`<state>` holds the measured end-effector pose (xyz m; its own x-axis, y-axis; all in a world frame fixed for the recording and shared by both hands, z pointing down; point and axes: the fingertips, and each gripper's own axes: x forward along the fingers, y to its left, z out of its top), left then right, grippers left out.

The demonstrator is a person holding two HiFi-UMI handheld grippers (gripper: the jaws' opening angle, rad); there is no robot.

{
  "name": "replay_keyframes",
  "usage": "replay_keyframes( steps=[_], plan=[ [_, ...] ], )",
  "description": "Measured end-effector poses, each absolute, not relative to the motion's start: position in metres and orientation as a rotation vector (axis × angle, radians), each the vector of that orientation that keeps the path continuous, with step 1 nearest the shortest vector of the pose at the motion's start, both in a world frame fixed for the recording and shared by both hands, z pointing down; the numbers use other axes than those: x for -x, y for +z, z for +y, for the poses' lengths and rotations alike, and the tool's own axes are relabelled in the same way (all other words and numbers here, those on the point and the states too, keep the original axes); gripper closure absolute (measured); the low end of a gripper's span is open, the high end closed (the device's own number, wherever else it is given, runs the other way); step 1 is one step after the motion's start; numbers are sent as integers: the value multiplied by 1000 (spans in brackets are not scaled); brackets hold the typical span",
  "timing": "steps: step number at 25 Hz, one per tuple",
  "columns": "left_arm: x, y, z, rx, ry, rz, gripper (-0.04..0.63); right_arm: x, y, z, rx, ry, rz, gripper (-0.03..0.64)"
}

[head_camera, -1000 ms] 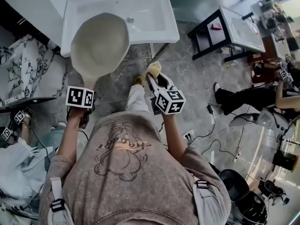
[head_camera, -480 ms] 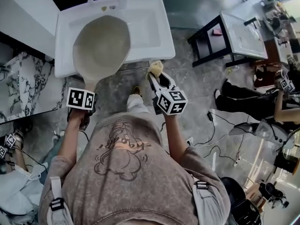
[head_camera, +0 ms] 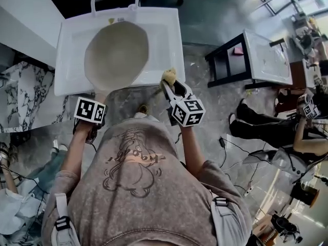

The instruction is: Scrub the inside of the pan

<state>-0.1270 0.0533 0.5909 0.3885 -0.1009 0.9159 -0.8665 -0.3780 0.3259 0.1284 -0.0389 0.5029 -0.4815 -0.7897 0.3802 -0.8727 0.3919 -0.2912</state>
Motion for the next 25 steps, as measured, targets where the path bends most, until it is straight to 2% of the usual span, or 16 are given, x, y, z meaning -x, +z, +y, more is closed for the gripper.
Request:
replay_keyframes(
  steps=[6,16,25],
  plan=[
    [105,585,31,-1759,1094,-824,561,-154,493,-74,-1452,665,-2470,460],
    [115,582,-5,-1814,1255,-738,560,-168,477,-106,-1572,658,-2424,459],
    [99,595,-26,-1877,1370,-599,560,-164,430,-145,-1570,494,-2516,459]
  ],
)
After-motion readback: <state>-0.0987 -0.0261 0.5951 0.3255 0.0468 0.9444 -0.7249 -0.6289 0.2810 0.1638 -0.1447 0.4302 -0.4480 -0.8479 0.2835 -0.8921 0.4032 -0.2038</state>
